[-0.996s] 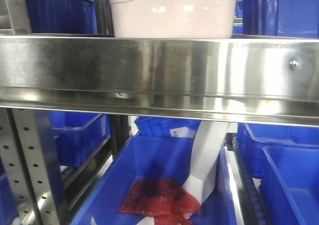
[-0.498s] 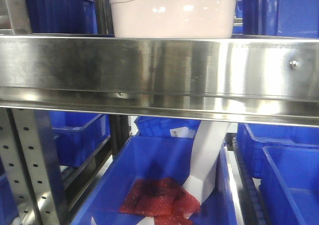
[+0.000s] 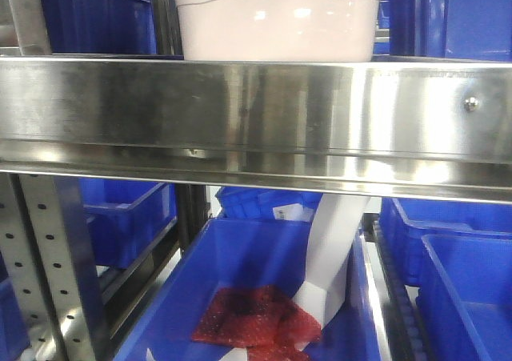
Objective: Grab white bin and place on right shelf
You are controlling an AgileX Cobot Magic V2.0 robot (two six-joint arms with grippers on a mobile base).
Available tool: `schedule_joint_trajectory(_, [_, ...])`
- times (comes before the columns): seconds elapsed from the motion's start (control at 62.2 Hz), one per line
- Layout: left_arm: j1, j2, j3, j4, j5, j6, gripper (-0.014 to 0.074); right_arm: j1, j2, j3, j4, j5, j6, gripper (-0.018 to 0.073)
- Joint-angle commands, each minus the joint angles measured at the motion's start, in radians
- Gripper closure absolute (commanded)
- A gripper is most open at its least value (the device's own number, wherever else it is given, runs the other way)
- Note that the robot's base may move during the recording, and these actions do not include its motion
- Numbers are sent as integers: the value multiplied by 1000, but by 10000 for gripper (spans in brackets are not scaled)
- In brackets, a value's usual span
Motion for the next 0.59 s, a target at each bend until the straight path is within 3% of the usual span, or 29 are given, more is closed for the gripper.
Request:
schedule_joint_trajectory(0.0, [-5, 8, -30, 0, -94, -7, 713, -1, 13, -25, 29, -78, 1, 489])
schedule_joint_trajectory(0.514, [-5, 4, -13, 0, -99, -7, 713, -1, 13, -25, 29, -78, 1, 489])
schedule_joint_trajectory(0.578, [-5, -10, 19, 34, -111, -7, 713, -1, 13, -25, 29, -78, 1, 489])
